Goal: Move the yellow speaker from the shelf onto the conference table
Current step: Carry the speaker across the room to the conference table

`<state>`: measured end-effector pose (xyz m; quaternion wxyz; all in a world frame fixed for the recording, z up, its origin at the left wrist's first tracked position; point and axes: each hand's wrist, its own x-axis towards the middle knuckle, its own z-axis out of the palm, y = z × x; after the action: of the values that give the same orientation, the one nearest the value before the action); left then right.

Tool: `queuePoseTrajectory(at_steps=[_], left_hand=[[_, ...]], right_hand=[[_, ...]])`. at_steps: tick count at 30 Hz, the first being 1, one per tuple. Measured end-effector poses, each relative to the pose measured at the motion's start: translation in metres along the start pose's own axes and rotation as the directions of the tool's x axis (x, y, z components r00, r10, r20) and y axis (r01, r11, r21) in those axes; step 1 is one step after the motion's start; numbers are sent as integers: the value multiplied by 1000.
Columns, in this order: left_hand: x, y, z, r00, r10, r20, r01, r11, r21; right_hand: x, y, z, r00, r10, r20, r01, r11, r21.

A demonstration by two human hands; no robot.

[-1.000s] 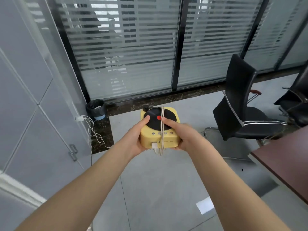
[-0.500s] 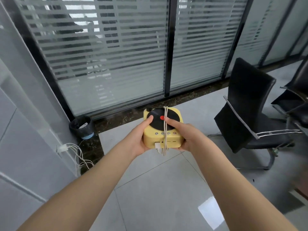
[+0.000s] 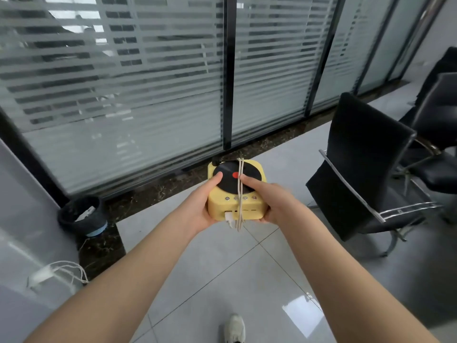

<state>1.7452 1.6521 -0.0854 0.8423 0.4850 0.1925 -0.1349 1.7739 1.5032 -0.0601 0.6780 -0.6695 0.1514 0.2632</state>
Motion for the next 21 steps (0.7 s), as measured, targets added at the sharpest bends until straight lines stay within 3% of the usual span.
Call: queuePoseTrajectory(at_steps=[21], left_hand=[[285,154,48,993,-65,101,54,993,107]], right_hand=[[256,-177,-25,995,-4,-104,11,997,73]])
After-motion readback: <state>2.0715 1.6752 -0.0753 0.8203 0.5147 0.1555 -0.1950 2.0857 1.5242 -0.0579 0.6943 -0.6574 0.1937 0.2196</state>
